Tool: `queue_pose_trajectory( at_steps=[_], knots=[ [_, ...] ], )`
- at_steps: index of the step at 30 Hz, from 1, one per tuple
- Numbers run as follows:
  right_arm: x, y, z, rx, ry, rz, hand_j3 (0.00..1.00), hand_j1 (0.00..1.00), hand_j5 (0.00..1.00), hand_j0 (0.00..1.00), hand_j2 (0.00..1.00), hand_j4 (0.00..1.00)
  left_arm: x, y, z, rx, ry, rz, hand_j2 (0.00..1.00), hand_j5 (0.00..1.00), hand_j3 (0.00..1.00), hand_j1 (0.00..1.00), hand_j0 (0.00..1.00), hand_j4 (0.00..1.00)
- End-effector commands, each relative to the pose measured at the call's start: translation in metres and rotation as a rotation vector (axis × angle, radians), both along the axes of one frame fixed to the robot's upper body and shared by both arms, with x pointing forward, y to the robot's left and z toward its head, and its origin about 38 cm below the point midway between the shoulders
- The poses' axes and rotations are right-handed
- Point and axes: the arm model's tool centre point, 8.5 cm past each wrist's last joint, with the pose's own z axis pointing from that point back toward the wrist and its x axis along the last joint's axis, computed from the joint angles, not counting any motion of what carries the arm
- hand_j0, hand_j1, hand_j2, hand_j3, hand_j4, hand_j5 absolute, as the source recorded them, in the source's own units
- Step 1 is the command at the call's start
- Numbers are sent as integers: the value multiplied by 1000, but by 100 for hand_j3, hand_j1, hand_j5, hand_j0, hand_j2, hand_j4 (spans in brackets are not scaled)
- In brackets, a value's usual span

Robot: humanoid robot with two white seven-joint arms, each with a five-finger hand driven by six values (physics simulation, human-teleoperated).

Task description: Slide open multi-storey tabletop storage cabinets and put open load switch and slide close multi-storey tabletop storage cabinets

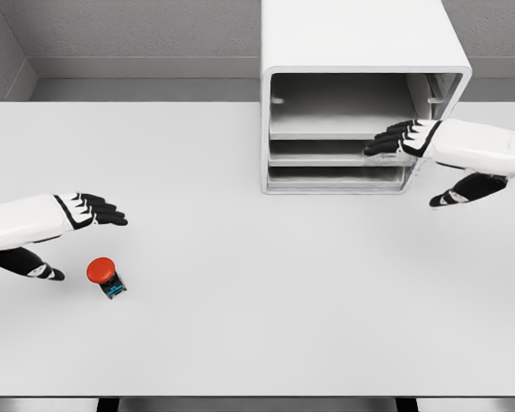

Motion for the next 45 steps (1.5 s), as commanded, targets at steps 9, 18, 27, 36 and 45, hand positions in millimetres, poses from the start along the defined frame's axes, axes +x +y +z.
queue_pose_trajectory(
  at_steps=[9,18,27,36,45],
  knots=[
    [-4,-5,-9,27,23,-23,100,100,100,100,100,100,0,13,13,98,4,0,100,100,100,100,100,100],
    [0,24,-18,-10,62,74,100,100,100,100,100,100,-7,-14,-31,49,51,-41,100,100,100,100,100,100],
    [4,39,-14,-36,61,125,100,100,100,100,100,100,-7,-23,-41,36,43,-47,100,100,100,100,100,100],
    [15,47,1,-47,43,112,100,100,100,100,100,100,-3,-15,-46,53,50,-20,100,100,100,100,100,100],
    [39,49,-8,-50,113,-8,100,100,100,100,100,100,1,-20,-50,81,23,-25,100,100,100,100,100,100]
  ],
)
